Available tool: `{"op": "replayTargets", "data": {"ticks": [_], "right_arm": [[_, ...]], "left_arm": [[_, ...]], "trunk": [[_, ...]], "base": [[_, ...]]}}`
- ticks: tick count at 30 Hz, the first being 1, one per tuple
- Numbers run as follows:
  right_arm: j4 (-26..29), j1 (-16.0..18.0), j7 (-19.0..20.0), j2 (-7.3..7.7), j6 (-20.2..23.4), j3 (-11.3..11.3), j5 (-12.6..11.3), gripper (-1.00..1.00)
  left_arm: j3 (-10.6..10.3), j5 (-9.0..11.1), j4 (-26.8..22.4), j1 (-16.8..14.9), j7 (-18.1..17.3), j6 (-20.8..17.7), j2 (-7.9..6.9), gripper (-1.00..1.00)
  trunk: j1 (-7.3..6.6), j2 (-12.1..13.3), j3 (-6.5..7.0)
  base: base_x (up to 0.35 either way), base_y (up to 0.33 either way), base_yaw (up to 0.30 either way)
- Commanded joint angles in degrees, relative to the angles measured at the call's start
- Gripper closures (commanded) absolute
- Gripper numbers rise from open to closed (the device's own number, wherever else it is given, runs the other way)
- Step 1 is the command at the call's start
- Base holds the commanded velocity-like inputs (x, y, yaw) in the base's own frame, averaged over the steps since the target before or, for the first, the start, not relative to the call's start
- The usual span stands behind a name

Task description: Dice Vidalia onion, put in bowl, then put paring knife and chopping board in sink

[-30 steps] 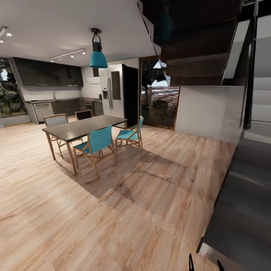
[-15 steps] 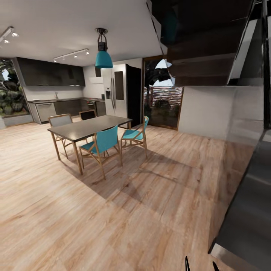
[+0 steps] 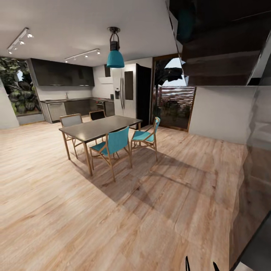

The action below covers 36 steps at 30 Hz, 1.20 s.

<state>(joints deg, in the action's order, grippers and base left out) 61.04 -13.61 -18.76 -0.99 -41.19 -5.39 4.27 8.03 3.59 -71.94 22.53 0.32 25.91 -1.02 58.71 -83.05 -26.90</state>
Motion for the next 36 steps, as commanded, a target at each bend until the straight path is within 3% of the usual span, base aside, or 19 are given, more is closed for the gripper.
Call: {"op": "replayTargets", "data": {"ticks": [1,36], "right_arm": [[0.0,0.0,-0.5,0.01,0.1,0.0,0.4,-1.0],[0.0,0.0,-0.6,0.0,0.1,0.1,0.3,-1.0]], "left_arm": [[-0.1,0.4,0.1,0.0,0.0,0.1,-0.04,-1.0],[-0.1,0.4,1.2,0.0,0.0,0.2,0.05,-1.0]], "trunk": [[0.02,0.0,-0.03],[0.02,0.0,-0.03]], "base": [[0.07,0.039,0.019],[0.004,0.002,0.239]]}}
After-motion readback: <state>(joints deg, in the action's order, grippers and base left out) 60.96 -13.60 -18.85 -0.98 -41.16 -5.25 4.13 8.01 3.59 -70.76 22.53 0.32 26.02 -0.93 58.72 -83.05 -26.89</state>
